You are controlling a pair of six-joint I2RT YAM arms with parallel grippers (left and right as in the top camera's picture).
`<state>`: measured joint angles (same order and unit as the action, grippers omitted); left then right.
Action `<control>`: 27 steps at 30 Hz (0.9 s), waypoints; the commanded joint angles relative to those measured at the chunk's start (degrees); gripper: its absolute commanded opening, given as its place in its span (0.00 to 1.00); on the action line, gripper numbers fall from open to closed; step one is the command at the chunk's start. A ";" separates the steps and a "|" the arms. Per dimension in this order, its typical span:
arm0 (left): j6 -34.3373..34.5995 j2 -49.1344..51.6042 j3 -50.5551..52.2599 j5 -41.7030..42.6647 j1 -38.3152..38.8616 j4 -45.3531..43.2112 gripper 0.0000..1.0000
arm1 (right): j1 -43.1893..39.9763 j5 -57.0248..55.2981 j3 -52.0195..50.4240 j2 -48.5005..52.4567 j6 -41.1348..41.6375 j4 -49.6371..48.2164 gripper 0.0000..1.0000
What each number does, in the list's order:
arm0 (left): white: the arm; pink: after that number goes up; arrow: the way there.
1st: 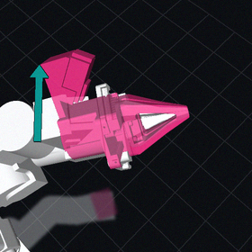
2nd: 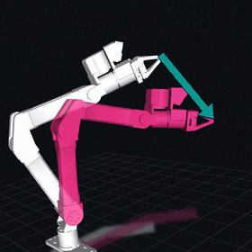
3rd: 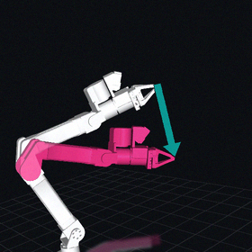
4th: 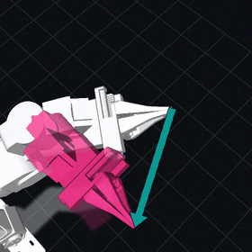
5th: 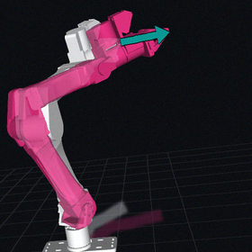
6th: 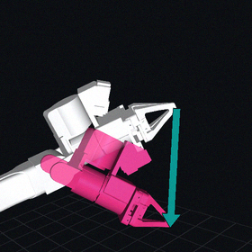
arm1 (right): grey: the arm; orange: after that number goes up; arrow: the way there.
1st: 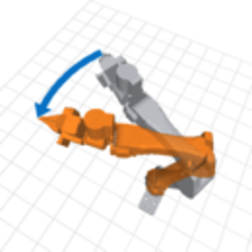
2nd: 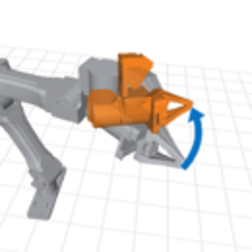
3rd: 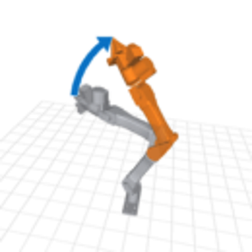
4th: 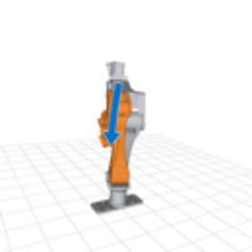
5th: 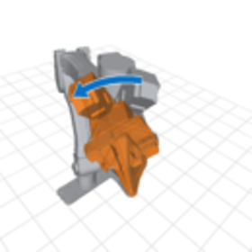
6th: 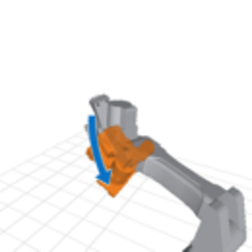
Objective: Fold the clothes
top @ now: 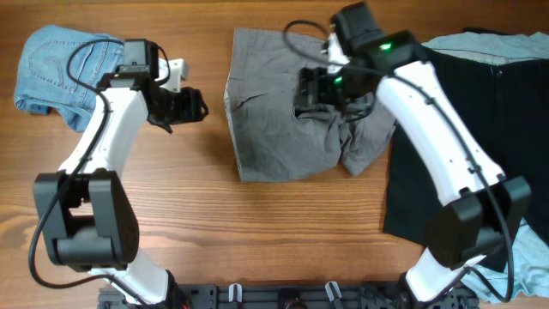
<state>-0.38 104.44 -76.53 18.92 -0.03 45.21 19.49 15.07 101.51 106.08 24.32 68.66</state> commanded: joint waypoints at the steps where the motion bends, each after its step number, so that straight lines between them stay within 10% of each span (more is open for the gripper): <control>1: -0.48 2.91 4.07 9.46 4.28 0.28 0.59 | -5.60 -1.75 0.02 1.05 -1.99 2.45 1.00; 10: -0.50 8.02 10.84 9.53 17.90 0.55 0.61 | -8.81 0.39 0.02 1.07 -4.87 5.62 1.00; 13: 5.22 8.90 10.95 1.33 19.43 1.42 0.04 | -8.81 0.39 0.00 1.07 -4.87 5.79 1.00; 14: 7.61 8.70 10.88 -2.45 18.91 2.12 0.04 | -8.81 0.39 0.00 1.07 -5.01 6.01 1.00; 18: 13.11 6.67 9.16 -11.89 10.47 6.82 0.04 | -8.63 0.39 -1.05 1.07 -7.78 9.03 1.00; 27: 13.70 3.28 5.07 -5.11 -14.56 8.44 0.04 | -6.29 5.18 -16.85 1.07 -13.42 4.44 1.00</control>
<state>13.28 109.78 -69.80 10.90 -10.09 53.41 11.27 16.67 88.79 106.17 15.05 74.56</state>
